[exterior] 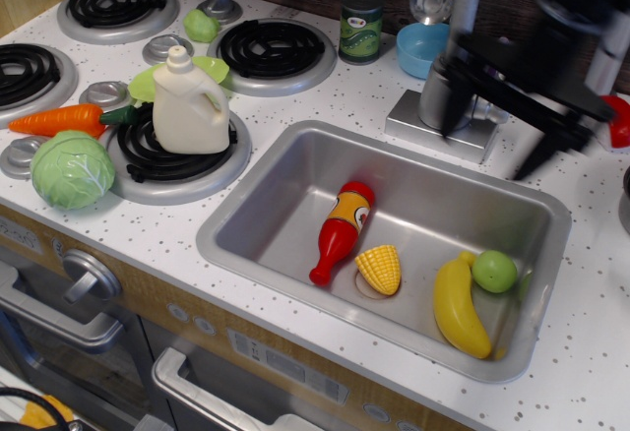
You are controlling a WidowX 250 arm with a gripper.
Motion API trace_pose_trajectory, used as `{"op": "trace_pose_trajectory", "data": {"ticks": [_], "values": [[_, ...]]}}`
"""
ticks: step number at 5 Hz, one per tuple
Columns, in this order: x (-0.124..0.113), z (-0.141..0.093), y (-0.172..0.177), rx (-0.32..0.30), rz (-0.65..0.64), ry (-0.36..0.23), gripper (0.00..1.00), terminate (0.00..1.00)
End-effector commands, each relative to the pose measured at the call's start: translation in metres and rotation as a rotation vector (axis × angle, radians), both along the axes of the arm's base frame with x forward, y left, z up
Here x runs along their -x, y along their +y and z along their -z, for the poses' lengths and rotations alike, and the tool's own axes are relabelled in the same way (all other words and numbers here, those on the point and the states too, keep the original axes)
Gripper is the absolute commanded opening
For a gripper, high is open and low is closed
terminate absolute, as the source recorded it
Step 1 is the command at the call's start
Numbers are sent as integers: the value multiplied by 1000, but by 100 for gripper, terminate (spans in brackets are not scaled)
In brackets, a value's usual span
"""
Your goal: Put detergent in sink
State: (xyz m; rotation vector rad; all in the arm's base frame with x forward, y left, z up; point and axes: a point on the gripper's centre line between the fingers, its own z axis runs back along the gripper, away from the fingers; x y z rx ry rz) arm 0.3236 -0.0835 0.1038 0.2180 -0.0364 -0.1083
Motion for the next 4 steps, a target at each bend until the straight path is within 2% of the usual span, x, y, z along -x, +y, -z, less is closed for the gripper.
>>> {"op": "trace_pose_trajectory", "data": {"ticks": [1, 2, 3, 4], "values": [[10, -46, 66, -32, 160, -36, 100, 0], [16, -55, 115, -75, 355, -61, 100, 0], [15, -64, 164, -98, 483, -40, 100, 0], [9, -65, 195, -57, 648, -2, 100, 0]]}}
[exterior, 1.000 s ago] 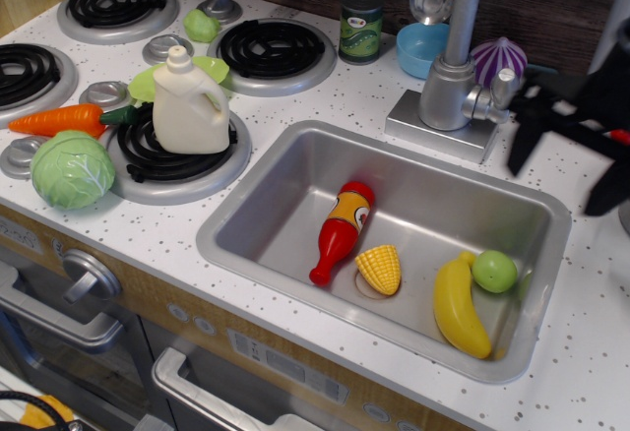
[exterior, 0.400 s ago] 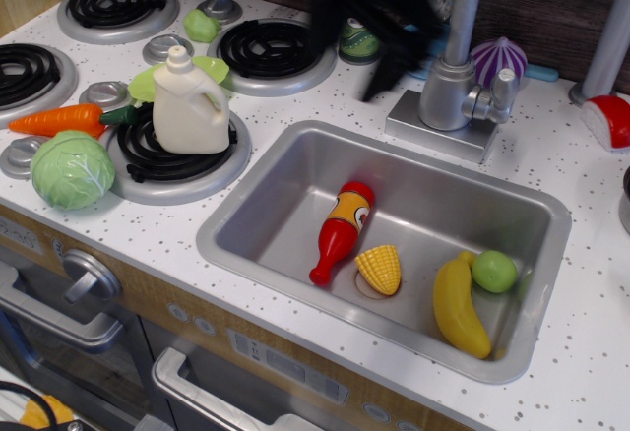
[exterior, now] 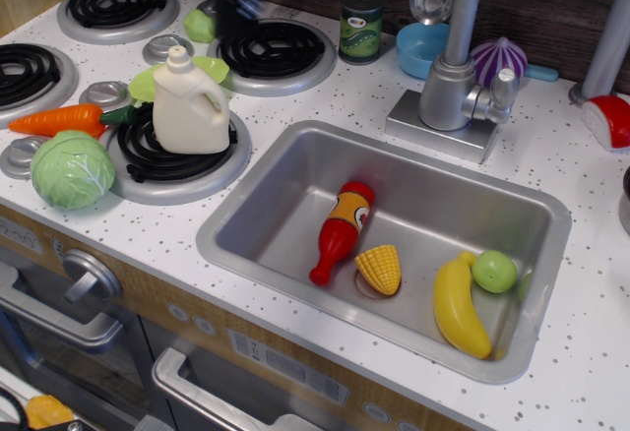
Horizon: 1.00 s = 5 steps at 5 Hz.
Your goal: Put detergent in sink
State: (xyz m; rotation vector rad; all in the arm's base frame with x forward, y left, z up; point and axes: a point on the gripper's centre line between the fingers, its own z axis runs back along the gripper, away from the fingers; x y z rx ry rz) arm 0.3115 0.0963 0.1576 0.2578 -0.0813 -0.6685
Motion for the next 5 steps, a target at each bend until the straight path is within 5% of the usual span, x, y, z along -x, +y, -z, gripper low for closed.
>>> {"op": "trace_pose_trajectory", "data": {"ticks": [1, 4, 5], "values": [[-1, -1, 28, 22, 173, -15, 100, 0], [6, 50, 32, 99, 272, -62, 100, 0], [3, 60, 39, 176, 299, 8, 100, 0]]}}
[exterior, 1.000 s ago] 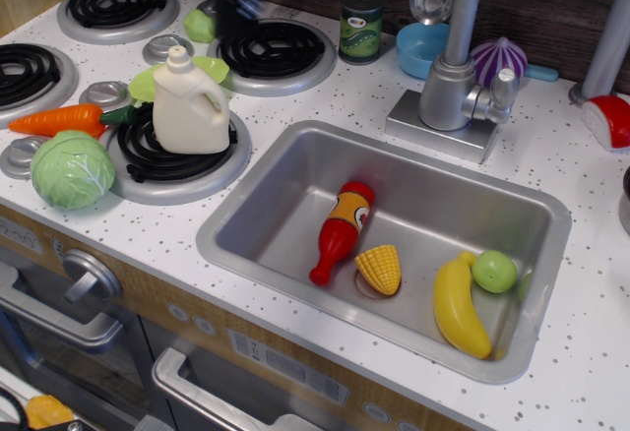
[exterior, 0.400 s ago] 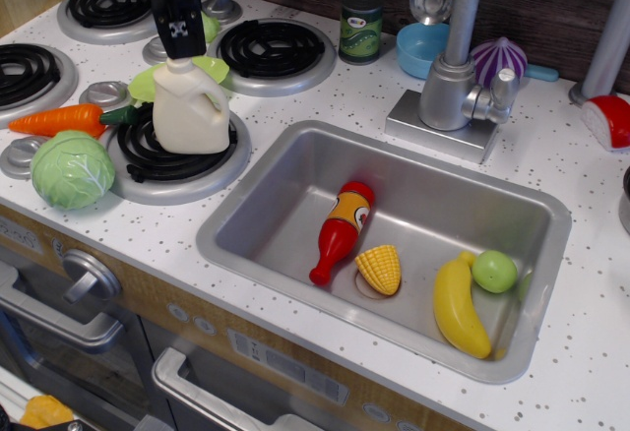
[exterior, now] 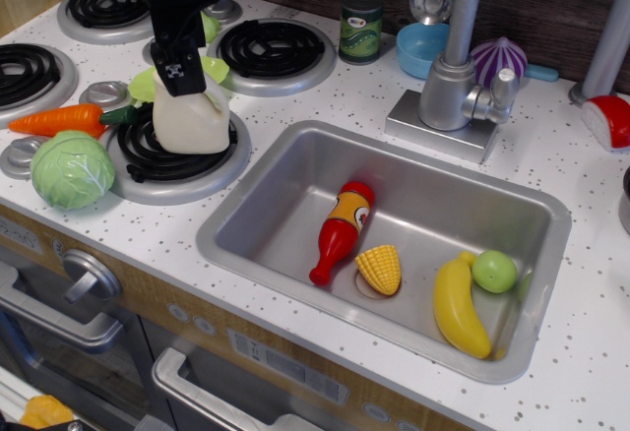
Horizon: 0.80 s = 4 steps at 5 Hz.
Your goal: Put detergent in sink
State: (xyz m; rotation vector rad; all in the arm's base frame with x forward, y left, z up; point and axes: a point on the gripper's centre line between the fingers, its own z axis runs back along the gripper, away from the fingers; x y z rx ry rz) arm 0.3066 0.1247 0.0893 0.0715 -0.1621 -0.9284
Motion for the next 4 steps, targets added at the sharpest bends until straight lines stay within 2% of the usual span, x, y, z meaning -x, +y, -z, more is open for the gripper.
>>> {"op": "trace_pose_trajectory", "data": {"ticks": [1, 2, 3, 4], "values": [[-4, 7, 13, 37, 51, -11, 100, 0], [-3, 11, 13, 54, 28, -21, 0, 0], [2, 3, 4, 41, -31, -56, 0, 0], [9, -13, -28, 36, -149, -79, 0, 0]]}}
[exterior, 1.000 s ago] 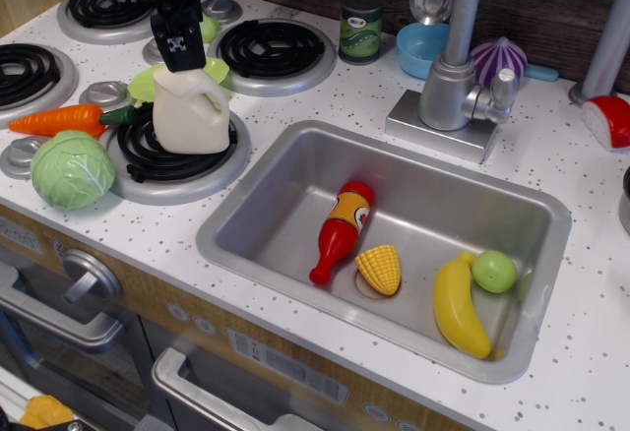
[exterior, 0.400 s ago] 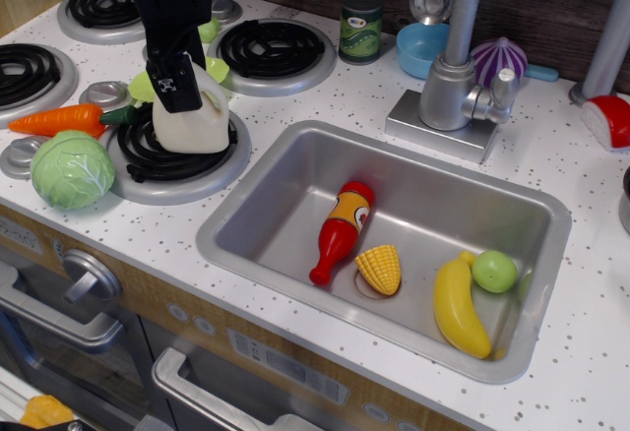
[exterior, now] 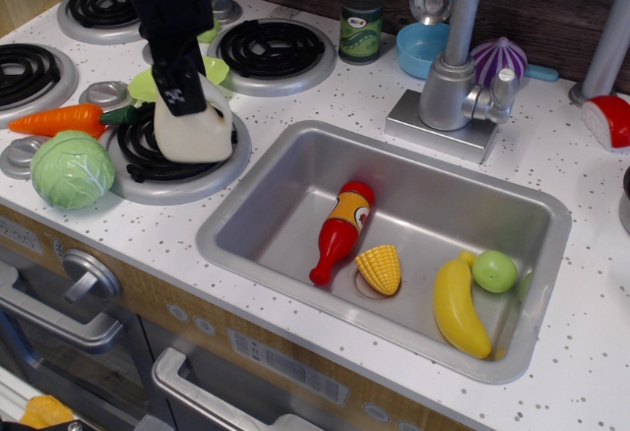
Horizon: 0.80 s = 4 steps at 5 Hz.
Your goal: Put detergent in sink
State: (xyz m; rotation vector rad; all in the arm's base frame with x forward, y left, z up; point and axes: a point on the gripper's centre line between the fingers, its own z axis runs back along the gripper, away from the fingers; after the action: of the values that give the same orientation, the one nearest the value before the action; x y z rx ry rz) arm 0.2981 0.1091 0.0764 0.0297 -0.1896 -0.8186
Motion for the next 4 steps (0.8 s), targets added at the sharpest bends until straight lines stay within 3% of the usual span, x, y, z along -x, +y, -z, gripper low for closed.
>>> {"op": "trace_pose_trajectory", "data": {"ticks": [1, 2, 3, 4], "values": [[3, -32, -62, -34, -188, -69, 0, 0], [3, -22, -110, -9, -125, -117, 0, 0], [4, -15, -132, 44, -23, -73, 0, 0], [10, 6, -162, 118, 33, -77, 0, 0]]}}
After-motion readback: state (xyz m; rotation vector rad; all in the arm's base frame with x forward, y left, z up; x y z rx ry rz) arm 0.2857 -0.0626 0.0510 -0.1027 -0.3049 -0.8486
